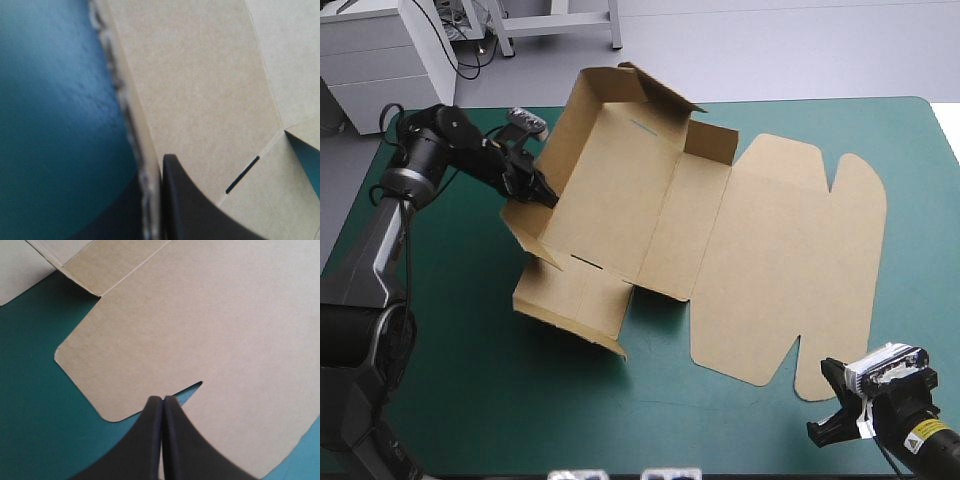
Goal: Fold the box
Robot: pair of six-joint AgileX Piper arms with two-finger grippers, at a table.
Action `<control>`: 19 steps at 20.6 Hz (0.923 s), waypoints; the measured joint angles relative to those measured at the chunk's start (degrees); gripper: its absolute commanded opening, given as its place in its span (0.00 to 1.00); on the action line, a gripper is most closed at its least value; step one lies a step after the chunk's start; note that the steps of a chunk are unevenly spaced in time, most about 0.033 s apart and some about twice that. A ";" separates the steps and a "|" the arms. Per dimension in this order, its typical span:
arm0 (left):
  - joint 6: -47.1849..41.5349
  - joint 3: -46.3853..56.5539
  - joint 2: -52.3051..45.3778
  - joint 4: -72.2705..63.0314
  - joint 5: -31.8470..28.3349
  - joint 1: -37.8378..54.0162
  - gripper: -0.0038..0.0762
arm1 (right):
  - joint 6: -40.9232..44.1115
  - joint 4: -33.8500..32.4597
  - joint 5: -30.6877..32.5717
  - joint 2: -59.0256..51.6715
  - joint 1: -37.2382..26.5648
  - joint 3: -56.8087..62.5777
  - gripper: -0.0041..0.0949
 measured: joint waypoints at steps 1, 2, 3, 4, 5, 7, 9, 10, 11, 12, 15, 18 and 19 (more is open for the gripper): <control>-0.28 -2.60 0.00 3.21 0.27 -2.58 0.04 | 0.00 0.00 0.00 0.00 0.00 0.00 0.02; -0.30 -5.10 0.00 5.42 0.43 -4.29 0.04 | 0.00 0.00 0.00 0.00 0.00 0.00 0.02; -0.45 -9.61 0.00 11.21 0.77 -8.52 0.04 | 0.00 0.00 0.00 0.00 0.00 0.00 0.02; -0.45 -11.15 0.00 14.32 0.92 -10.53 0.04 | 0.00 0.00 0.00 0.00 0.00 0.00 0.02; -0.38 -14.21 -0.05 20.43 0.99 -14.21 0.04 | 0.00 0.00 0.00 0.00 0.00 0.00 0.02; 0.45 -16.27 -0.24 28.31 0.88 -18.59 0.04 | 0.00 0.00 0.00 0.00 0.00 0.00 0.02; 1.15 -16.57 -0.30 35.53 -0.20 -22.23 0.04 | 0.00 0.00 0.00 0.00 0.00 0.00 0.02; 1.50 -16.57 0.03 38.83 -1.39 -23.87 0.04 | 0.00 0.00 0.00 0.00 0.00 0.00 0.02; 1.81 -16.57 0.31 42.16 -3.45 -25.60 0.04 | 0.00 0.00 0.00 0.00 0.00 0.00 0.02; 2.01 -16.57 0.67 44.53 -5.63 -26.96 0.04 | 0.00 0.00 0.00 0.00 0.00 0.00 0.02; 1.71 -16.57 1.78 49.66 -12.85 -29.86 0.04 | 0.00 0.00 0.00 0.00 0.00 0.00 0.02; 1.37 -16.57 2.98 51.85 -17.80 -30.81 0.04 | 0.00 0.00 0.00 0.00 0.00 0.00 0.02; 1.50 -16.57 3.25 52.14 -18.21 -30.81 0.04 | 0.00 0.00 0.00 0.00 0.00 0.00 0.02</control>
